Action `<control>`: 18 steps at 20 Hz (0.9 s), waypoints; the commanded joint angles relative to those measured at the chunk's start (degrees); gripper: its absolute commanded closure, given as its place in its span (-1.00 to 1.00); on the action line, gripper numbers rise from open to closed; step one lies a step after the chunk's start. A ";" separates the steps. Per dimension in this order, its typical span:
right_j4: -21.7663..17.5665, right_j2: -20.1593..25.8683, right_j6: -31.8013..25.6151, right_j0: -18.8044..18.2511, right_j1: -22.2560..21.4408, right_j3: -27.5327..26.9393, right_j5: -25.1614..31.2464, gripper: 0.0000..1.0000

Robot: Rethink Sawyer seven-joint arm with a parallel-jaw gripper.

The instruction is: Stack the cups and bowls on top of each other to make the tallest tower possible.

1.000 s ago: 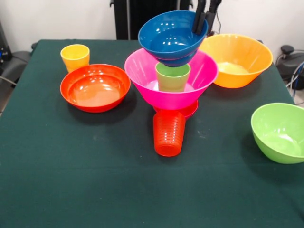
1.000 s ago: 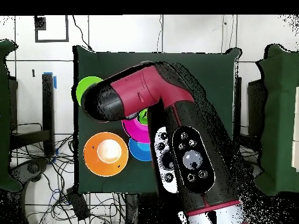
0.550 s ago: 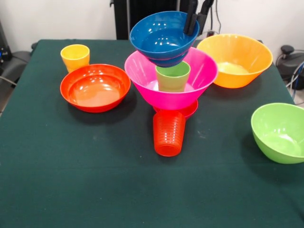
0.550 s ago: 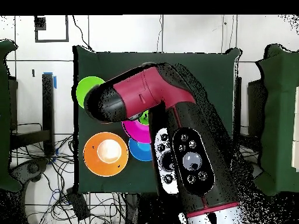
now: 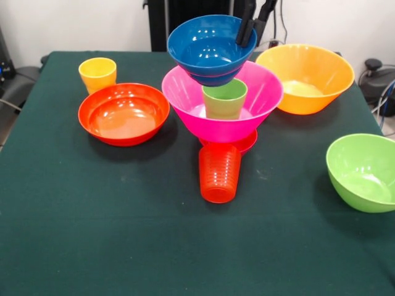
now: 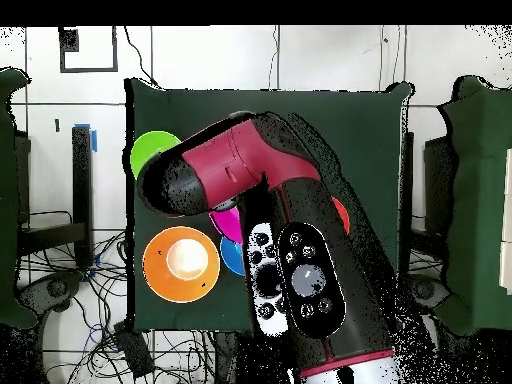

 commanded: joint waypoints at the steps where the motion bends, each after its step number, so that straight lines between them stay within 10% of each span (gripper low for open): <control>1: -4.11 -3.72 2.33 1.65 0.04 2.70 -3.11 1.00; 18: -3.95 -7.44 3.73 4.56 0.41 3.15 -6.37 1.00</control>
